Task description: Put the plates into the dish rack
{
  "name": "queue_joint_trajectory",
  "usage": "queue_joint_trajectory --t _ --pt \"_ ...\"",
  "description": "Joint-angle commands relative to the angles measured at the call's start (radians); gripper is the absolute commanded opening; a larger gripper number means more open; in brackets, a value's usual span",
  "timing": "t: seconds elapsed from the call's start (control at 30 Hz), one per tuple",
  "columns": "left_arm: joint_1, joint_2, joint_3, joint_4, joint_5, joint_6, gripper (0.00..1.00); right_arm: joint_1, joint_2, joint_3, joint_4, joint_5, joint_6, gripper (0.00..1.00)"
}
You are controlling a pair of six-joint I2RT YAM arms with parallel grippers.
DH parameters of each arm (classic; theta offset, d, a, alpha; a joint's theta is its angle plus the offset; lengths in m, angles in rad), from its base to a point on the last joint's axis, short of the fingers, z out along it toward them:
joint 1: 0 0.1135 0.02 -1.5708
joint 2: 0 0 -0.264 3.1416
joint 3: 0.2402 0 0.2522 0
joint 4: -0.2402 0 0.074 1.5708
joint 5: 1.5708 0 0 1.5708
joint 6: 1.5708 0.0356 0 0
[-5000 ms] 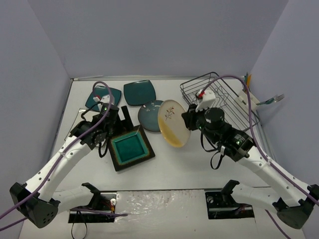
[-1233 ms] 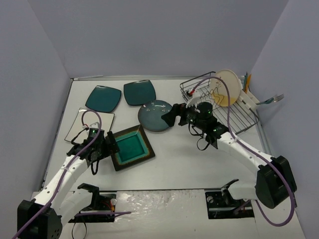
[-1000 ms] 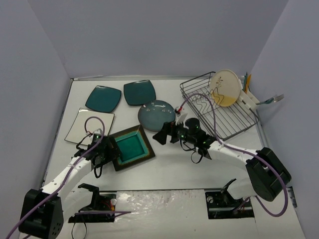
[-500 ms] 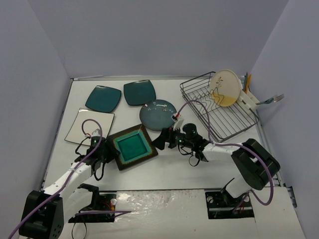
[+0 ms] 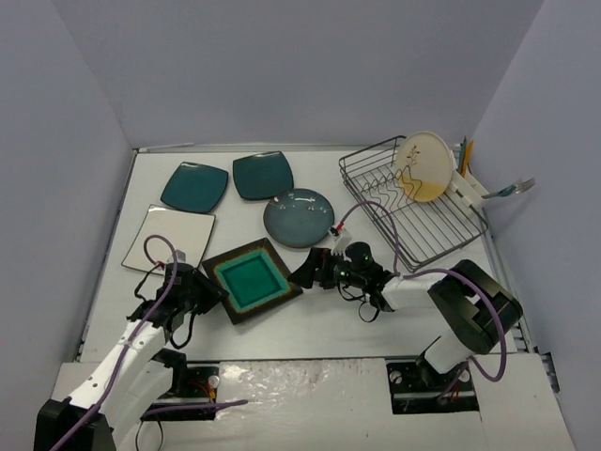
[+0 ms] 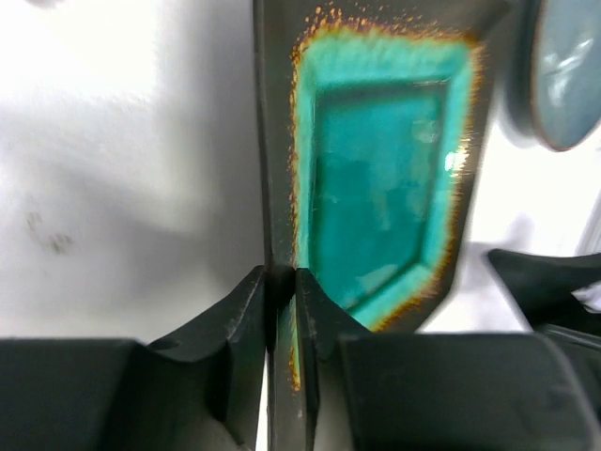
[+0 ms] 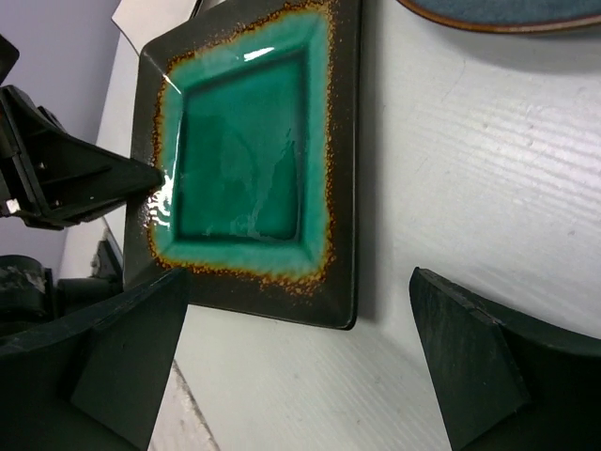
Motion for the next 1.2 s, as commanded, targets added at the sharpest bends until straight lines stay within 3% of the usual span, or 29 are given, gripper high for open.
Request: queue_joint_trajectory --t 0.0,0.2,0.47,0.67,0.93,1.17 --pt "-0.007 -0.066 0.125 -0.063 0.021 -0.154 0.0 0.009 -0.034 -0.004 0.097 -0.006 0.113 1.0" --pt "-0.019 -0.079 0.112 0.016 0.03 -0.302 0.0 0.054 0.006 0.018 0.106 -0.005 0.219 1.0" --pt "-0.055 -0.108 0.109 0.084 -0.047 -0.401 0.0 0.084 0.021 0.067 -0.012 0.027 0.202 1.0" --pt "-0.079 -0.11 0.107 0.107 -0.068 -0.407 0.0 0.081 0.02 0.092 -0.116 0.059 0.173 1.0" --pt "-0.081 -0.122 0.105 0.104 -0.068 -0.386 0.0 0.045 -0.101 0.093 -0.316 0.132 0.117 1.0" --pt "-0.134 -0.107 0.119 0.209 -0.132 -0.407 0.0 0.034 -0.091 0.113 -0.328 0.071 0.159 1.0"
